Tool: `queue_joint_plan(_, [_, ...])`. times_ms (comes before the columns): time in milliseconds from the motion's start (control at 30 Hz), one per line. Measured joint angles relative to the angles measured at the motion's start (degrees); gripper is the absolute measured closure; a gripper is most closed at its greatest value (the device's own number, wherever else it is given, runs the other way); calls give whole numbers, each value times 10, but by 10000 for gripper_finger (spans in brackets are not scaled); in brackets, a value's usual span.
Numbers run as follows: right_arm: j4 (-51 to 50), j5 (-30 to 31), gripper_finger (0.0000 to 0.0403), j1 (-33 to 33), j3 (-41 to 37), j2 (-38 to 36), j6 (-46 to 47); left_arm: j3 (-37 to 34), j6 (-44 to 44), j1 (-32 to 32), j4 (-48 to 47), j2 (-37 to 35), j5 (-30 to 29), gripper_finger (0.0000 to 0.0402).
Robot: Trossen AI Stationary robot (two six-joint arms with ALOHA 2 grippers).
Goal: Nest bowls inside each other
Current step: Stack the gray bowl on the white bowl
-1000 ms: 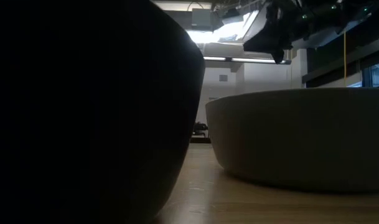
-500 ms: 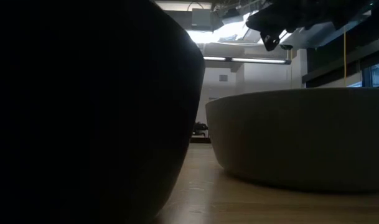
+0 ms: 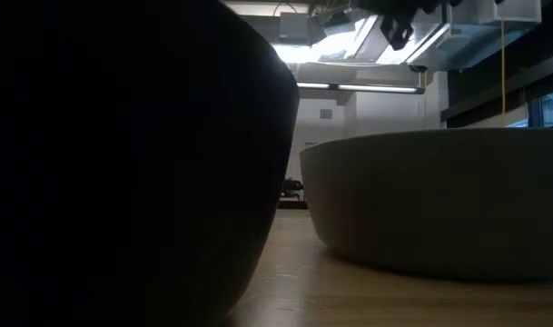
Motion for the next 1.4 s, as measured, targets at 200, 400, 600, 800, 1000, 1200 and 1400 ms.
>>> queue_joint_plan(200, [-3, -4, 343, 11, 32, 34, -19, 0, 0, -20, -30, 0, 0, 260])
queue_joint_plan(400, [-5, -11, 282, 33, 36, 95, 38, 0, 4, -41, -58, 0, -1, 260])
queue_joint_plan(600, [40, -80, 209, 70, 36, 151, 69, 0, 14, -48, -91, -1, -4, 260])
queue_joint_plan(800, [146, -62, 177, 108, 36, 178, 94, 0, 14, -48, -113, -1, -4, 260])
queue_joint_plan(1000, [141, 7, 177, 131, 36, 178, 75, 0, 14, -48, -114, -1, -4, 260])
queue_joint_plan(1200, [-19, 90, 188, 161, 77, 178, 64, 0, 14, -48, -127, -1, -4, 260])
queue_joint_plan(1400, [-146, 159, 191, 188, 138, 178, 67, 0, 14, -48, -126, -1, -4, 260])
